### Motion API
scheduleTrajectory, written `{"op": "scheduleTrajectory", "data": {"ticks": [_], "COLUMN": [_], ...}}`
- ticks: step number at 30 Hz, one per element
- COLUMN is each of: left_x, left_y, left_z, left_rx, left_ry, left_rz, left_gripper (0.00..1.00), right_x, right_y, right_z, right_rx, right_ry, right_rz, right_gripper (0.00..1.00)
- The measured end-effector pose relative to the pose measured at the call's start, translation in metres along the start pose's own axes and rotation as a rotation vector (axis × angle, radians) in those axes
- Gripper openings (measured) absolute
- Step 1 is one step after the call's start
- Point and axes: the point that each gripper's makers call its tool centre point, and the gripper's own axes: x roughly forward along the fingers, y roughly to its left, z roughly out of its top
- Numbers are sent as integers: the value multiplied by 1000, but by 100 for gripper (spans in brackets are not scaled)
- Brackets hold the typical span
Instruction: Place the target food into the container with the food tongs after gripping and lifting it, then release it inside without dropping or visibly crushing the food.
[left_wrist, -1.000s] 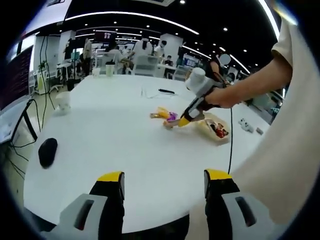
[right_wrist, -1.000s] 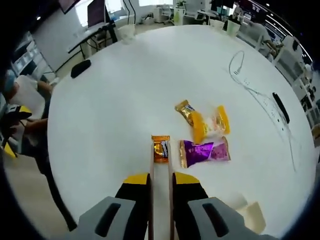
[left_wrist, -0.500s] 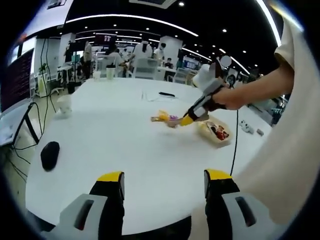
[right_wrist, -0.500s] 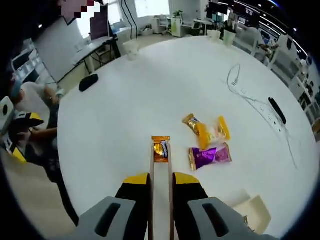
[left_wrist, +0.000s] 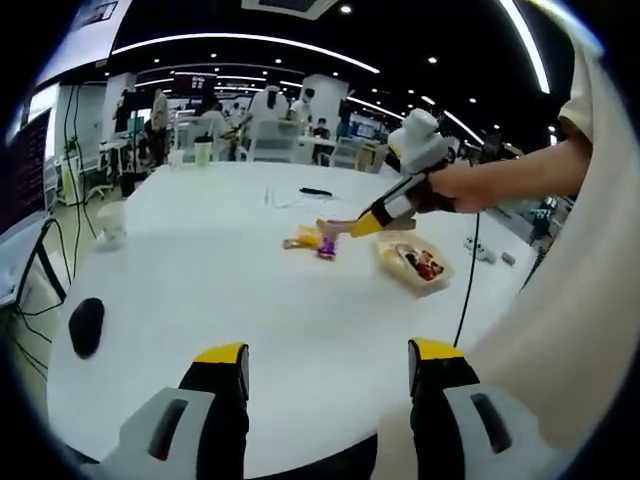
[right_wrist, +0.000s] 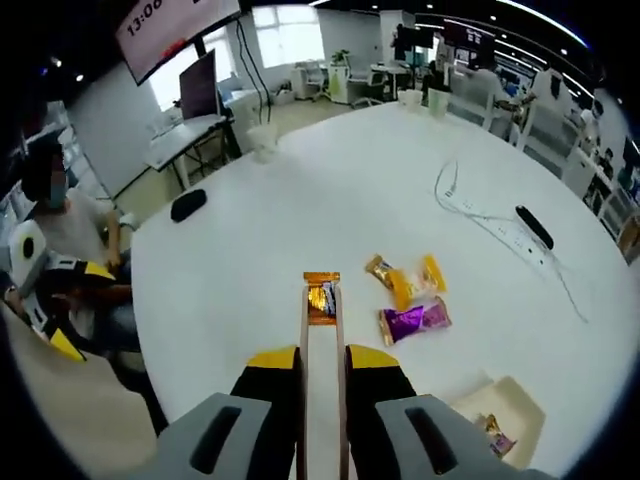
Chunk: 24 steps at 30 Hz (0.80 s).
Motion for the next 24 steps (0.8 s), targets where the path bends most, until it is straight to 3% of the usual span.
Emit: {"op": "scheduleTrajectory", "data": {"ticks": [18,24], "left_x": [11,15], "left_y": [-16,-21], "left_z": [6,9], "left_rx": [62,85], "left_ry": [18,24], "left_rz": [-73,-97], "left_gripper": [65,65], "right_x": [-45,-65], "right_y": [-10,-14], "right_z": [-3,-14], "right_rx": [82,139], "right_ry": [-94,-126], "right_rz": [-68,-107], "right_gripper": [15,15]}}
